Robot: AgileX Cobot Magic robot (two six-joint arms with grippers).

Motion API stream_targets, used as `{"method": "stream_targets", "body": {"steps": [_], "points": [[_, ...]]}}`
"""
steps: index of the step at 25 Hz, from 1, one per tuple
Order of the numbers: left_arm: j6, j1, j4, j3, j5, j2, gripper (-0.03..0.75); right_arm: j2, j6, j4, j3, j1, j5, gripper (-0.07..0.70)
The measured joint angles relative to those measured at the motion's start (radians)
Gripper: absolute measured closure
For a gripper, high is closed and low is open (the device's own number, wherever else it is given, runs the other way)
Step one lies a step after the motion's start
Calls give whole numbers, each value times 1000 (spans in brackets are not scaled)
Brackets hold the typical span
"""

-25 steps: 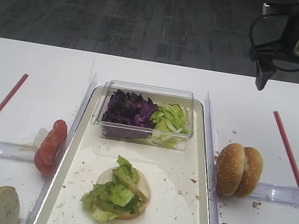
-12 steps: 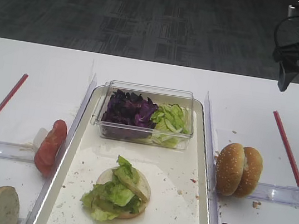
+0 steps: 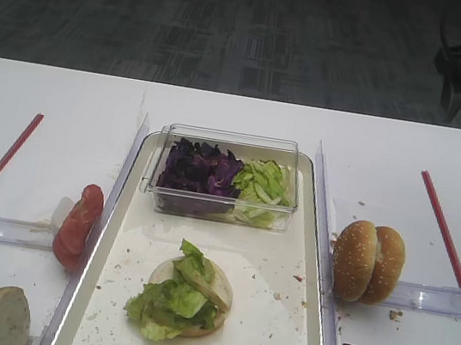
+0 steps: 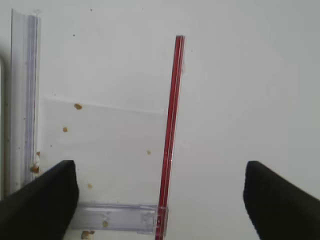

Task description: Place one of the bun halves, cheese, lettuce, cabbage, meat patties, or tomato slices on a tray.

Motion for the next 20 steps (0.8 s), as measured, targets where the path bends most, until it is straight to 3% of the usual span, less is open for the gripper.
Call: {"method": "stream_targets", "body": {"steps": [9,20], "points": [[0,0,0,0,0,0,154,-229,-1,0,248,0,4,-62],[0,0,0,0,0,0,154,-642,-3,0,539,0,6,-62]]}}
